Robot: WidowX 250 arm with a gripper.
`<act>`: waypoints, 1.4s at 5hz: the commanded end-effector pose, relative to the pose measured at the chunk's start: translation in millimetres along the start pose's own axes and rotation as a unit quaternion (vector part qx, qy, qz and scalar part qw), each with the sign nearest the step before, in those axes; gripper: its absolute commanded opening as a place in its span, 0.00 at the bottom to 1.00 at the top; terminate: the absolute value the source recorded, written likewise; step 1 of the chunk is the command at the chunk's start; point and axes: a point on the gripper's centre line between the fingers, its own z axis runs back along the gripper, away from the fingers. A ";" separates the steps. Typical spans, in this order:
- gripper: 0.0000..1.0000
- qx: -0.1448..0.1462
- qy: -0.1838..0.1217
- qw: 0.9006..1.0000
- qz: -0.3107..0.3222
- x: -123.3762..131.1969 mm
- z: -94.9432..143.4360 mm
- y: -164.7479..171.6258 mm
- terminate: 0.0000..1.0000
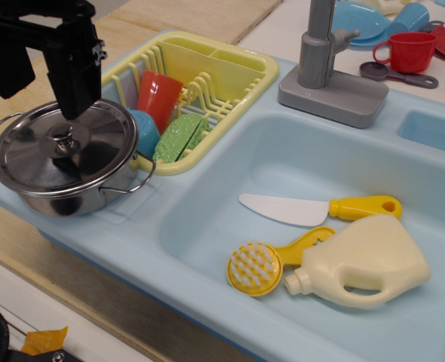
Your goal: Take lid off pot or pan
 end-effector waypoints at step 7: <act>1.00 -0.021 -0.018 0.999 0.022 5.1 -33.8 16.2 0.00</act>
